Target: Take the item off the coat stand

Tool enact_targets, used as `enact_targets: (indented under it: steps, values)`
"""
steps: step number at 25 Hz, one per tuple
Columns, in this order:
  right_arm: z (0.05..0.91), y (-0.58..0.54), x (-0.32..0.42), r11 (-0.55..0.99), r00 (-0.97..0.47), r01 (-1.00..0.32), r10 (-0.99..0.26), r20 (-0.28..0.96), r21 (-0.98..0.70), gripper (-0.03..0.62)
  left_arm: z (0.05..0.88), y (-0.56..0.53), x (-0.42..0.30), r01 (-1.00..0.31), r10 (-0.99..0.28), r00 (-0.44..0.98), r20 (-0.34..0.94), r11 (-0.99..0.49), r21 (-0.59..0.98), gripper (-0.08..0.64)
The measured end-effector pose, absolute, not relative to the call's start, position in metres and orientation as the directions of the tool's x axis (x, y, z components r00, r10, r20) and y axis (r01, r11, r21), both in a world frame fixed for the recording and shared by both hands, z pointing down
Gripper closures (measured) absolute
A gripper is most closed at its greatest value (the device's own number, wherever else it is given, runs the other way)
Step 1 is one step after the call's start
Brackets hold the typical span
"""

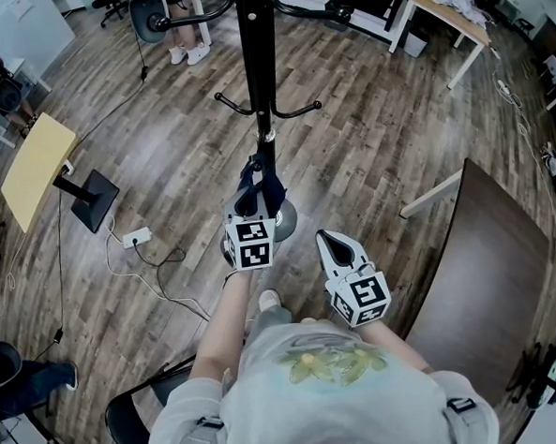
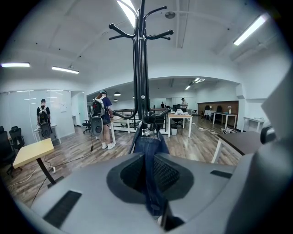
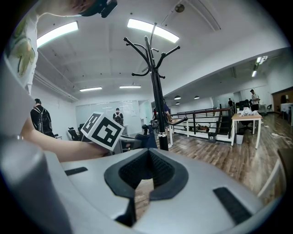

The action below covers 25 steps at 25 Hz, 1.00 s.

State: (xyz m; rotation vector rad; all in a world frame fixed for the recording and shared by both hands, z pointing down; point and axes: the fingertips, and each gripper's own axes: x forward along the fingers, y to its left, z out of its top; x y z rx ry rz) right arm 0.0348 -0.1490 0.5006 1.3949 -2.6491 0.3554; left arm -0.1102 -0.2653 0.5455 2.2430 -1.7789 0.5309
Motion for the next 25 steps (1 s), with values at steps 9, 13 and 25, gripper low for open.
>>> enact_targets:
  steps: [9, 13, 25]
  values:
    - [0.502, -0.150, 0.037, 0.548, -0.568, -0.823, -0.792, 0.223, -0.148, 0.586, 0.539, -0.266, -0.108, -0.972, -0.892, 0.202, 0.404, -0.232, -0.026, 0.529]
    - [0.504, -0.149, 0.036, 0.548, -0.568, -0.823, -0.792, 0.225, -0.149, 0.586, 0.533, -0.266, -0.108, -0.971, -0.897, 0.206, 0.390, -0.235, -0.028, 0.529]
    - [0.503, -0.146, 0.038, 0.549, -0.569, -0.823, -0.793, 0.218, -0.148, 0.586, 0.521, -0.262, -0.104, -0.971, -0.904, 0.215, 0.370, -0.239, -0.019, 0.529]
